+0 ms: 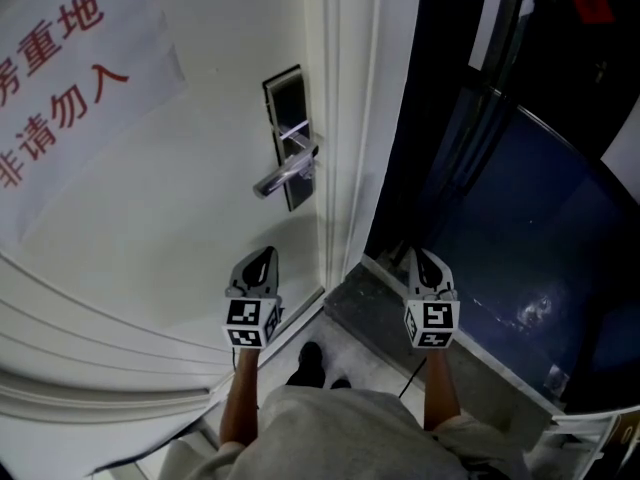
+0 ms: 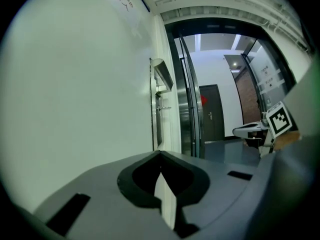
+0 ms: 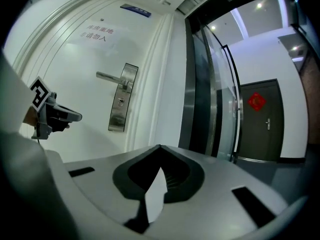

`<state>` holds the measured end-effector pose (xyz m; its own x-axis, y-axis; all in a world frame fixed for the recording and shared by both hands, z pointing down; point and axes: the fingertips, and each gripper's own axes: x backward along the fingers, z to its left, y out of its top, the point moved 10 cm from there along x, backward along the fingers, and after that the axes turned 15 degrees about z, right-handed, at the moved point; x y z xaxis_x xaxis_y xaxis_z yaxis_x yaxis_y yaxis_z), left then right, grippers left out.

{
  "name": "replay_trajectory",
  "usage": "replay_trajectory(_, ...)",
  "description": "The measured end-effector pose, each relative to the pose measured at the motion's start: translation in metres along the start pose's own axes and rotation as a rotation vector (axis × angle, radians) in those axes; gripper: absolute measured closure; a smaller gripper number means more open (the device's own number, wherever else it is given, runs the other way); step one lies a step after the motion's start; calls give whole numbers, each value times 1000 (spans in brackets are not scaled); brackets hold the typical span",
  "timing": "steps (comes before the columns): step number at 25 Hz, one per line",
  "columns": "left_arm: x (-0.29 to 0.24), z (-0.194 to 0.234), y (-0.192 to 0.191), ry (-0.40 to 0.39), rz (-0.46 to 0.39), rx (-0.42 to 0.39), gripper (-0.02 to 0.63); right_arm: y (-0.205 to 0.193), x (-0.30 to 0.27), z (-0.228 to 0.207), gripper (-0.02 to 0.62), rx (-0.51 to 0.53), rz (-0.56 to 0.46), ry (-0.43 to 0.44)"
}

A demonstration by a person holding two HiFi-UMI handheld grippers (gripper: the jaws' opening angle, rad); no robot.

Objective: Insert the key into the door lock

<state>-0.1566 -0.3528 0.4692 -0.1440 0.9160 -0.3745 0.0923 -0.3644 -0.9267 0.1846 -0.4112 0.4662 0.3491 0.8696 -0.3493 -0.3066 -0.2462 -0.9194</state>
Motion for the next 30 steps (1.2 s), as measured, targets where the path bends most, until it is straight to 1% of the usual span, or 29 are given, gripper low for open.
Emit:
replay_trajectory(3,0,-3,-4,-6,10,10,589,-5,4,-1,574,-5,10,-18)
replay_trajectory(11,0,-2,-5,-10,9,4,589,-4,0,6,574,11,22,1)
replay_trajectory(17,1,1,-7,-9,17,18,589,-2,-4,8,574,13,28,8)
replay_trajectory(20,1,0,-7,-6,14,10,589,-3,-6,8,574,15,33,12)
replay_trajectory(30,0,0,-8,-6,14,10,589,0,-8,9,574,23,30,13)
